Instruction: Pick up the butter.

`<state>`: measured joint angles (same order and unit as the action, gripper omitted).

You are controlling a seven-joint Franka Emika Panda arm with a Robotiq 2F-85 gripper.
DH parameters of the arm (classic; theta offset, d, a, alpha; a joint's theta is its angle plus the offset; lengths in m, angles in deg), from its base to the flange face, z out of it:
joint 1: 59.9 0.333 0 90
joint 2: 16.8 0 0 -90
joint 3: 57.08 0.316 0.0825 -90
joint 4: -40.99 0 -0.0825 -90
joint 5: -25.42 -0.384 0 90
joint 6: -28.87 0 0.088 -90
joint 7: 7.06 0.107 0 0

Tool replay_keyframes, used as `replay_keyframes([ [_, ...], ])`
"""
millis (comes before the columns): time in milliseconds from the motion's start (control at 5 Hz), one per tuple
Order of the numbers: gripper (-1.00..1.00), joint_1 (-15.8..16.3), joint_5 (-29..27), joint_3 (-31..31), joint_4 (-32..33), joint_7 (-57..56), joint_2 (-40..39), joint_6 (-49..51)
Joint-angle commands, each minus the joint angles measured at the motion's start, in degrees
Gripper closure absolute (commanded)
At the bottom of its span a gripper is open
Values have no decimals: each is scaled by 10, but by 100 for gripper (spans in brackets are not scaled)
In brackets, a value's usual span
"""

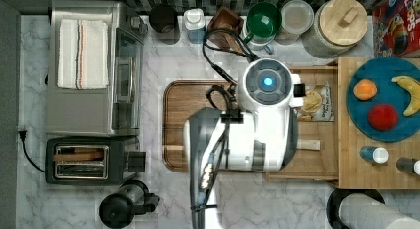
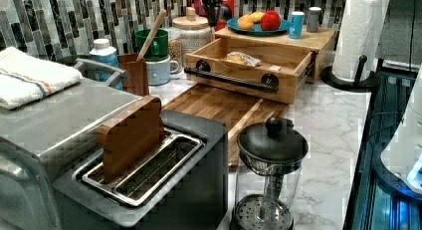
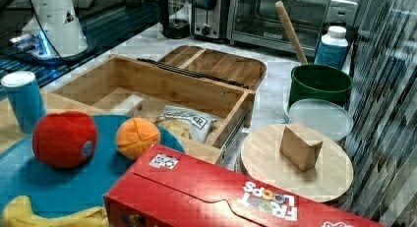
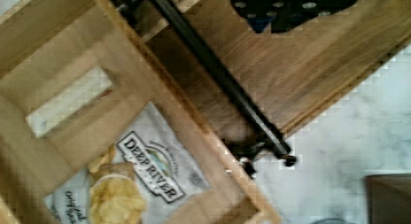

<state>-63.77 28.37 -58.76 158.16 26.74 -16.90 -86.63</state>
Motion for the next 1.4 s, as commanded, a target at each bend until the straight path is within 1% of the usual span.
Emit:
replay_keyframes([
  [200,100,-60,-1,-52,50,17,30,-61],
  [400,100,-84,7,-50,65,69,33,-76],
  [600,100,-105,-11,-53,43,129,16,-44],
  [800,-100,-121,-20,-65,35,155,2,-35],
  [1000,-100,-138,-6,-68,59,178,-1,-69],
  [1200,-100,-156,-6,-77,42,197,-17,-54],
  [1400,-100,-160,-14,-91,58,211,-23,-78],
])
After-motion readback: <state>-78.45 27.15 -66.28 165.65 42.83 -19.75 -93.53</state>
